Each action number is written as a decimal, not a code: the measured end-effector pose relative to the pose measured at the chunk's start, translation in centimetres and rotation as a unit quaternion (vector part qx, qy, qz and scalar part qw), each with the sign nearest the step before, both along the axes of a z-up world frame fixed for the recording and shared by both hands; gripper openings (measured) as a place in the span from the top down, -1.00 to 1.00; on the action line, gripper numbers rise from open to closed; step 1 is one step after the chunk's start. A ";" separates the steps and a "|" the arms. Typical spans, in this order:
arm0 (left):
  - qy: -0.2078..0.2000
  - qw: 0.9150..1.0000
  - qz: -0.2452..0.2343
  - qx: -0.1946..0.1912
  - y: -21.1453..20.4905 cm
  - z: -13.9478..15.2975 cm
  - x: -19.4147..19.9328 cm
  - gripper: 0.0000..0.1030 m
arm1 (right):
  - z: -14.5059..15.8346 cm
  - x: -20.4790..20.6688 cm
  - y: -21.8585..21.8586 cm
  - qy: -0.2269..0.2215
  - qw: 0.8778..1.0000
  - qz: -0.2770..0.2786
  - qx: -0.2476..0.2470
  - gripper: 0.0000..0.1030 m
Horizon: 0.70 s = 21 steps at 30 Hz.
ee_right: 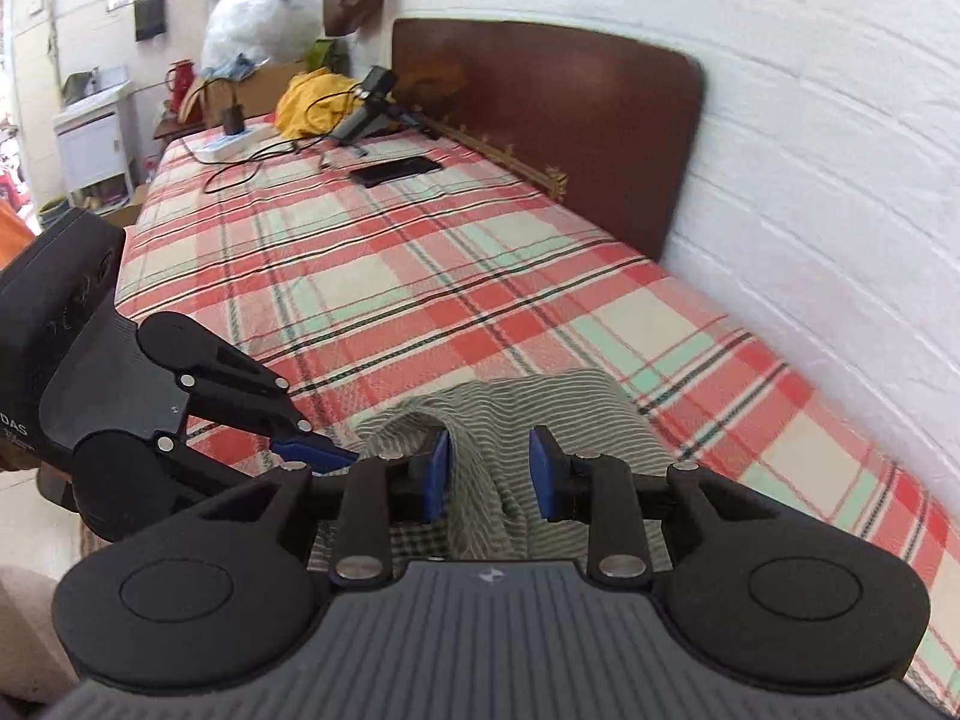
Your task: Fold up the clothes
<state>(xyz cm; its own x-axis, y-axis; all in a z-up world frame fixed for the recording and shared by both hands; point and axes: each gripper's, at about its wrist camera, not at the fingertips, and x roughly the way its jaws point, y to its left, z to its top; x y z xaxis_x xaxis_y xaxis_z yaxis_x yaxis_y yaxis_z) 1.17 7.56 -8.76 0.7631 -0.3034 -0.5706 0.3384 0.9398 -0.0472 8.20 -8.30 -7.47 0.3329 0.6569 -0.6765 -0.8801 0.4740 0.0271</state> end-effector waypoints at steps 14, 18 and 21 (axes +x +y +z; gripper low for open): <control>-0.006 0.999 0.020 -0.029 3.0 -2.5 0.4 0.68 | -5.6 9.1 -3.9 0.349 0.924 -0.116 0.103 0.78; -0.011 0.999 0.031 -0.034 3.4 -2.3 -0.2 0.43 | -4.9 8.5 -4.6 0.291 0.941 -0.142 0.099 0.58; -0.013 0.998 0.044 -0.043 3.7 -1.7 -0.7 0.33 | -2.9 6.4 -5.2 0.230 0.958 -0.134 0.112 0.46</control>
<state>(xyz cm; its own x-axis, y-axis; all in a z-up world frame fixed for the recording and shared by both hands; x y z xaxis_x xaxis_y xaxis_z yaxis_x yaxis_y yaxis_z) 0.51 11.23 -10.41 0.8032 -0.2806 -0.5255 0.2562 0.9591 -0.1206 14.64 -13.53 -10.38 0.2107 0.7353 -0.6441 -0.5989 0.6179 0.5095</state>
